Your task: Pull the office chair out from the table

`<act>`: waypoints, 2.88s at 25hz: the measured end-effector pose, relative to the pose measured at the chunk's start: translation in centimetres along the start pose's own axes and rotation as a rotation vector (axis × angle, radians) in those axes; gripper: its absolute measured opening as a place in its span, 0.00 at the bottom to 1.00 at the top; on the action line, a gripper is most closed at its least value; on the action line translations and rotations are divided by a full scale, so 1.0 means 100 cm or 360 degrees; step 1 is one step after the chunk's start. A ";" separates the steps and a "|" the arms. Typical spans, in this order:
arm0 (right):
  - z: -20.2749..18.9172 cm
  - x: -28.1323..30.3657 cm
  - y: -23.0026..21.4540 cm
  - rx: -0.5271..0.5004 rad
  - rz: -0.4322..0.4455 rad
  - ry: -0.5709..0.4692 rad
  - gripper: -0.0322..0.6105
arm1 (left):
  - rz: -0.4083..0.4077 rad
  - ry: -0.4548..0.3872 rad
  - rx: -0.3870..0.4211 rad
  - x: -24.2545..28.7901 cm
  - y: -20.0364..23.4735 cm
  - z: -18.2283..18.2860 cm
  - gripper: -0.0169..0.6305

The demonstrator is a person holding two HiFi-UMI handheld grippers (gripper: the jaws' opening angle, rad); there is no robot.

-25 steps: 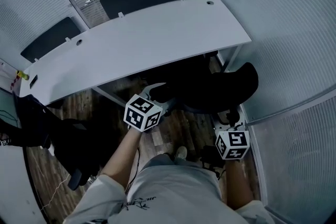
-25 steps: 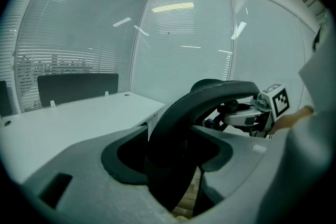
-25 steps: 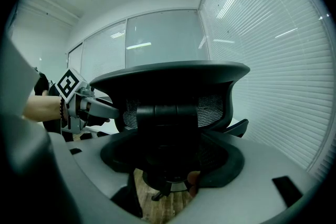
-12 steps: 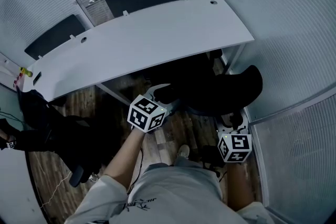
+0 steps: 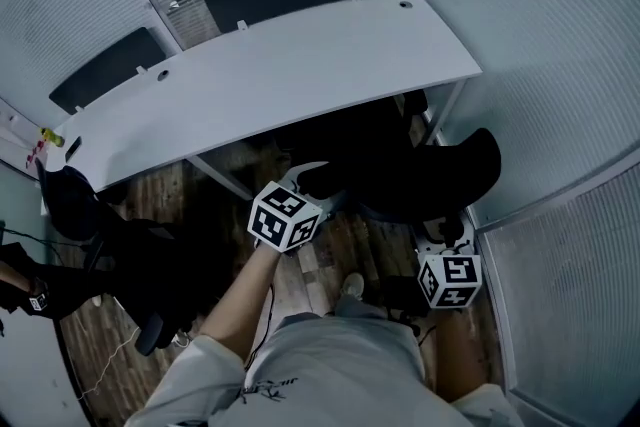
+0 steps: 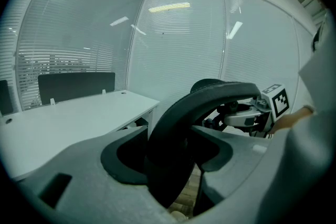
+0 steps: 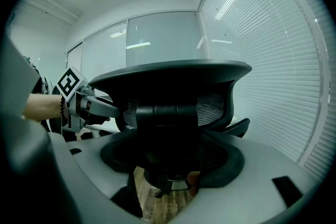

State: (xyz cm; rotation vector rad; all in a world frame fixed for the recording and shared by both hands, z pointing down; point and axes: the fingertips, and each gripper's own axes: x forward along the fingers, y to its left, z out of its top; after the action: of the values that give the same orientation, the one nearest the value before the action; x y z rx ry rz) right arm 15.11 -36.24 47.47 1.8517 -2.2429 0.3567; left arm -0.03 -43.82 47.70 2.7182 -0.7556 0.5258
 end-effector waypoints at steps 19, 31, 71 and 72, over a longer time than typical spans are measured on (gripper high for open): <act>-0.011 -0.044 0.021 0.0003 -0.0021 0.0044 0.48 | -0.0060 0.0017 0.0022 -0.030 -0.033 -0.015 0.40; -0.035 -0.094 0.044 0.0024 -0.0066 0.0029 0.48 | -0.0110 0.0033 0.0052 -0.059 -0.071 -0.041 0.40; -0.061 -0.180 0.013 -0.0009 0.0054 0.0028 0.48 | -0.0156 0.0035 -0.0010 -0.067 -0.174 -0.061 0.40; -0.062 -0.182 0.012 -0.0007 0.0056 0.0029 0.48 | -0.0154 0.0039 -0.0008 -0.067 -0.177 -0.062 0.40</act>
State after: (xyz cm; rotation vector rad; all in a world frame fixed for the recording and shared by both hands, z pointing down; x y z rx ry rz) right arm 17.40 -17.07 47.61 1.8011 -2.2651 0.3726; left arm 2.43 -24.04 47.71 2.7219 -0.6144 0.5335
